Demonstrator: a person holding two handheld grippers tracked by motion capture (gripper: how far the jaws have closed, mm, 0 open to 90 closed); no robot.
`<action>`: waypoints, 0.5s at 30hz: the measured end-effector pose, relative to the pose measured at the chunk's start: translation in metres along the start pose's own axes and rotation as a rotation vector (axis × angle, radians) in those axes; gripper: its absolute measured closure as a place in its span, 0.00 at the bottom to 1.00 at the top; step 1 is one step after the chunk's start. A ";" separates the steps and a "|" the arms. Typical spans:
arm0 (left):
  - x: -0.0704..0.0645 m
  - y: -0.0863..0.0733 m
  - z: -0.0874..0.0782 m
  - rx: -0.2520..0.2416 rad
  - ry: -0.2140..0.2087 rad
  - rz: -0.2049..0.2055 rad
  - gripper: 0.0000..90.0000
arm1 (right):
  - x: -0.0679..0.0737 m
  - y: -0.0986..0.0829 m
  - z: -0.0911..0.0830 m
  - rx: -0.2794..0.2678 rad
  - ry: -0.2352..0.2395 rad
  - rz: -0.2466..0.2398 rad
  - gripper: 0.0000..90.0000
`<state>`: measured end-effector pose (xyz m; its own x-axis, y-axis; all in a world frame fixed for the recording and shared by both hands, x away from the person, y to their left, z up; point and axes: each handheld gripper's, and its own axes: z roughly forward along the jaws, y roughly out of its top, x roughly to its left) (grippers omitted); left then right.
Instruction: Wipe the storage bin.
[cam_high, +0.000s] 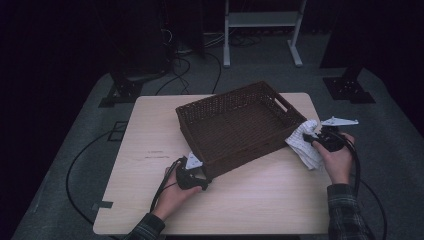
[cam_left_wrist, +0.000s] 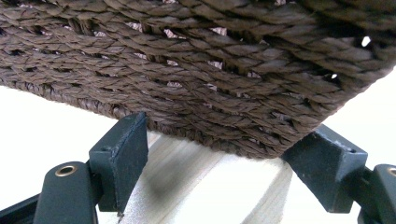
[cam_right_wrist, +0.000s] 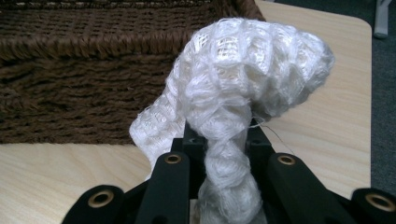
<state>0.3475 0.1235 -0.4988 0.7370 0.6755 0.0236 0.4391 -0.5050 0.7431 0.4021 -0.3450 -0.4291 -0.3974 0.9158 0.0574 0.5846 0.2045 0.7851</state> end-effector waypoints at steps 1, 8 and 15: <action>0.000 0.000 0.000 0.000 0.000 0.000 0.25 | 0.000 -0.001 0.001 0.003 0.000 -0.002 0.84; 0.000 0.000 0.000 -0.001 -0.001 0.001 0.25 | 0.000 -0.006 0.009 0.033 0.004 0.000 0.84; 0.000 0.000 0.000 -0.001 -0.001 0.000 0.25 | -0.002 -0.012 0.016 0.060 0.008 0.006 0.84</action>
<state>0.3474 0.1237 -0.4988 0.7379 0.6745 0.0229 0.4384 -0.5048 0.7437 0.4074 -0.3437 -0.4482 -0.3994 0.9143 0.0676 0.6282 0.2193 0.7465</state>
